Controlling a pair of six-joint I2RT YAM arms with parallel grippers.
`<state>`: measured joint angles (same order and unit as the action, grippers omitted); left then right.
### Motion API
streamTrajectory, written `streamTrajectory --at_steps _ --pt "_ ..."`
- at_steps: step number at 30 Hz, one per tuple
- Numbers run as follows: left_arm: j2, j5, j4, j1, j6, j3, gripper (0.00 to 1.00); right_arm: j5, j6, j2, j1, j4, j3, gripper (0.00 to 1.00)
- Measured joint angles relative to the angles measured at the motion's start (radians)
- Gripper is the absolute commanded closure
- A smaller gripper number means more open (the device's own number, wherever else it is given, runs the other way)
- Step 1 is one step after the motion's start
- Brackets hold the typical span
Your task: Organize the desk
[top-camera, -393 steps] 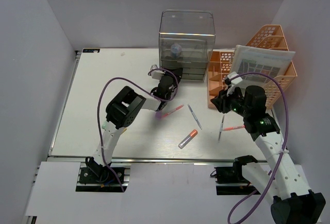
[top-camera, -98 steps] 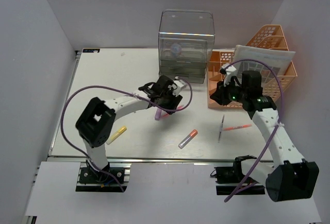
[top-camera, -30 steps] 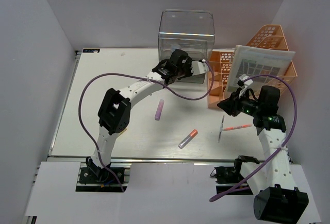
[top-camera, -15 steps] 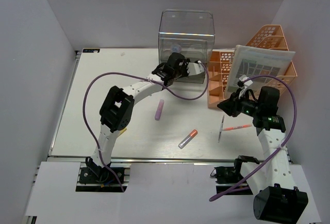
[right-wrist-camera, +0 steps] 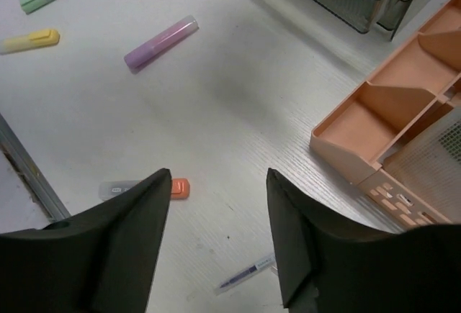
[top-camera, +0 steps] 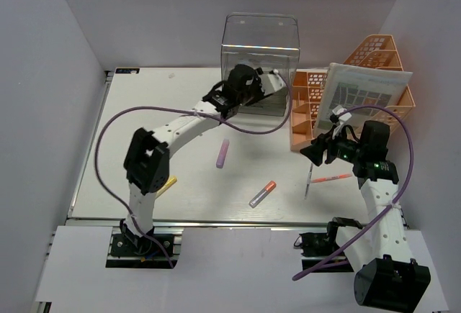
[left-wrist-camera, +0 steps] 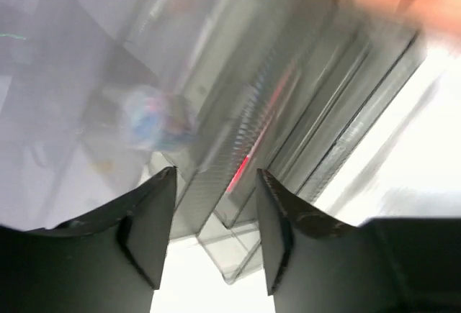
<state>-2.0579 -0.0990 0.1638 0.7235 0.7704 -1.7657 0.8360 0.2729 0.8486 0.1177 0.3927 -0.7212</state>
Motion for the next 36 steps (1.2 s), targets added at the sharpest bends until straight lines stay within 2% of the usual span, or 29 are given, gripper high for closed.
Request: streamTrajectory --at_steps 3,6,8,10,11,15,20,23,30,36 --pt "0.143 0.011 0.046 0.007 -0.165 0.006 0.46 -0.025 0.024 0.002 0.0 0.0 0.006 0.32" --pt "0.365 0.024 0.084 0.005 -0.357 0.065 0.36 -0.064 0.064 0.02 0.0 0.024 0.009 0.34" --pt "0.543 0.023 0.101 -0.003 -0.471 0.165 0.21 -0.099 0.106 0.052 -0.002 0.071 0.002 0.41" --pt "0.728 0.014 0.113 -0.01 -0.569 0.307 0.16 -0.139 0.142 0.091 -0.005 0.133 -0.019 0.46" --pt "0.82 0.006 0.122 -0.014 -0.614 0.388 0.1 -0.167 0.158 0.108 -0.008 0.164 -0.033 0.46" --pt "1.078 -0.023 0.184 -0.015 -0.734 0.701 0.04 -0.281 0.208 0.142 -0.031 0.261 -0.074 0.45" --pt "1.228 -0.054 0.248 -0.014 -0.813 0.995 0.04 -0.436 0.227 0.225 -0.071 0.325 -0.101 0.4" --pt "1.324 -0.062 0.244 -0.014 -0.84 1.087 0.04 -0.517 0.22 0.313 -0.097 0.354 -0.128 0.4" --pt "1.432 -0.077 0.19 -0.014 -0.858 1.12 0.03 -0.645 0.185 0.408 -0.164 0.367 -0.134 0.5" --pt "1.41 -0.076 0.184 -0.014 -0.857 1.121 0.02 -0.681 0.146 0.483 -0.215 0.363 -0.134 0.49"
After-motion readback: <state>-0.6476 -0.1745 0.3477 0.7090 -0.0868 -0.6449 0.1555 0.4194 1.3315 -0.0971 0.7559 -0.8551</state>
